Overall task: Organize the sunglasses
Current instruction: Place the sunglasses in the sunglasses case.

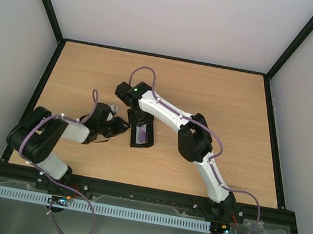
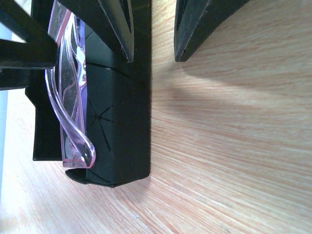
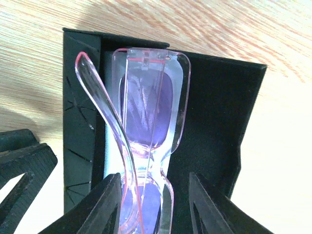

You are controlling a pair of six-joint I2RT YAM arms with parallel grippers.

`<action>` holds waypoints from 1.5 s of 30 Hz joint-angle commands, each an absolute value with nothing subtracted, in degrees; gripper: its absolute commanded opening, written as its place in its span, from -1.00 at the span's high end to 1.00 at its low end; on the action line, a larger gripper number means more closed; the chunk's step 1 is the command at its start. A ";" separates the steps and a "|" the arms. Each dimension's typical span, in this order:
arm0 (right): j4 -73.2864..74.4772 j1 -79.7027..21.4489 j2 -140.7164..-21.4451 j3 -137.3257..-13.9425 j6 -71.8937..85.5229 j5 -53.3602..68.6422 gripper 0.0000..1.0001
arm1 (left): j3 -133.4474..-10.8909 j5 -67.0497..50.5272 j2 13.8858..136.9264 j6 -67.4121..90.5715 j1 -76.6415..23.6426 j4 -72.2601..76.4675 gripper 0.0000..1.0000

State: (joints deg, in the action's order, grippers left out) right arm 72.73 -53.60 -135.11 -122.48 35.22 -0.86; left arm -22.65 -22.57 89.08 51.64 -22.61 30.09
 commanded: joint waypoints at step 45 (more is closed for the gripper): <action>73.57 -53.88 -135.88 -124.29 37.66 -8.37 0.85 | -23.17 -20.98 85.14 51.15 -22.98 25.49 0.50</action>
State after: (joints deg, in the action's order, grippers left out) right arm 71.92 -53.60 -138.32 -124.22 34.37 -4.25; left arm -23.42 -20.82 85.95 51.44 -22.61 24.49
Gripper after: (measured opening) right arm 0.128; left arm 0.250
